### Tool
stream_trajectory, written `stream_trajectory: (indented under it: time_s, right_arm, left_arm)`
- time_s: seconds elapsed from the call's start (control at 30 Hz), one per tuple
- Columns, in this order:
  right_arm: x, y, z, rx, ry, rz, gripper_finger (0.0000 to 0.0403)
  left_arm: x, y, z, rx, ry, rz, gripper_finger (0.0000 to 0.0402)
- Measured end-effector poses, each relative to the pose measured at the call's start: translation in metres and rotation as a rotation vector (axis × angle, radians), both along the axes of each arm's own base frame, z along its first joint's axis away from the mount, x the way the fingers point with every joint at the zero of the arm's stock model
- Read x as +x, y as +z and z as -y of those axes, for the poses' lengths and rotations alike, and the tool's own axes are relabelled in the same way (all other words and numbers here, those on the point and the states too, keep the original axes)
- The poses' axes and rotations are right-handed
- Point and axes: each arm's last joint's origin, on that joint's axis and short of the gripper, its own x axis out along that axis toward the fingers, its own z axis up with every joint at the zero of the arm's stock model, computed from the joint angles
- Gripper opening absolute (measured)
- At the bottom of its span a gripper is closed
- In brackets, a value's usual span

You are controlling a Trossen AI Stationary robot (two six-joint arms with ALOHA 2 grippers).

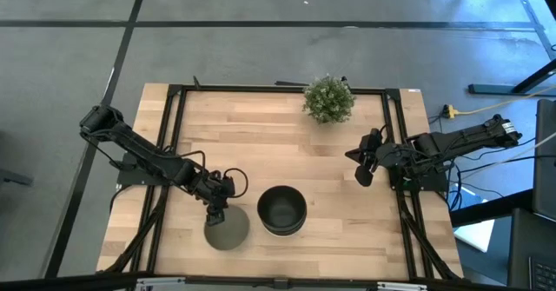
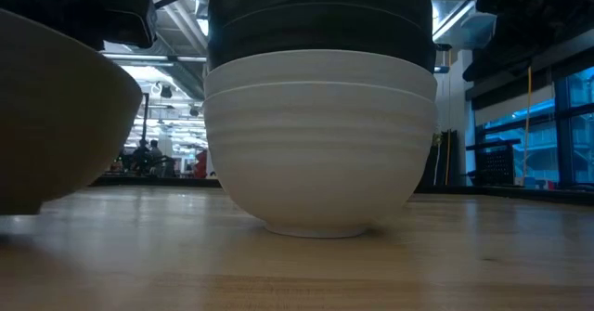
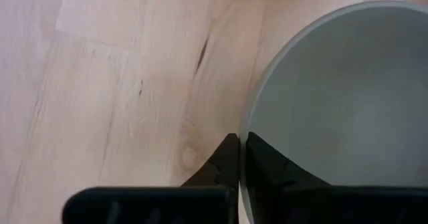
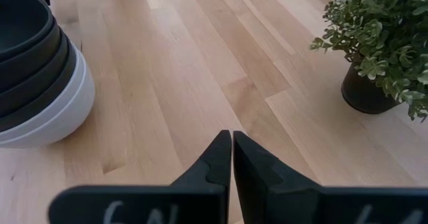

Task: Nest bowls inside each other
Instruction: Stack the gray bowl on top of the black bowl

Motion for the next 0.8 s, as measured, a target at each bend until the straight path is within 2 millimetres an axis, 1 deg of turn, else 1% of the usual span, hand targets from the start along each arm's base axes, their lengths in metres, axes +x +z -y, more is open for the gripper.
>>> stream_trajectory:
  time_s: [0.07, 0.2, 0.37, 0.47, 0.57, 0.63, 0.73, 0.8]
  right_arm:
    - [0.000, 0.000, 0.000, -0.001, -0.001, 0.000, 0.0019]
    - [0.000, 0.000, 0.000, -0.007, -0.008, 0.001, 0.0019]
    - [0.000, 0.000, 0.001, -0.010, -0.014, 0.004, 0.0019]
    - [0.000, 0.000, 0.001, -0.009, -0.014, 0.004, 0.0019]
    - [0.000, 0.000, 0.001, -0.003, -0.019, 0.007, 0.0019]
    - [0.000, 0.000, 0.001, 0.005, -0.029, 0.010, 0.0019]
    - [0.000, 0.000, 0.001, 0.002, -0.034, 0.012, 0.0019]
    - [0.000, 0.000, 0.001, 0.003, -0.034, 0.013, 0.0019]
  left_arm:
    - [0.000, 0.001, 0.000, -0.001, 0.000, 0.004, 0.0006]
    - [-0.002, 0.010, -0.006, -0.007, 0.012, 0.040, 0.0004]
    - [-0.011, 0.033, -0.017, -0.018, 0.033, 0.149, 0.0003]
    - [-0.016, 0.057, -0.024, -0.008, 0.025, 0.264, 0.0002]
    - [-0.022, 0.087, -0.033, 0.024, 0.016, 0.410, 0.0002]
    - [-0.024, 0.107, -0.038, 0.033, 0.040, 0.518, 0.0002]
    - [-0.022, 0.137, -0.046, 0.023, 0.088, 0.667, 0.0002]
    - [-0.017, 0.149, -0.049, 0.039, 0.104, 0.683, 0.0002]
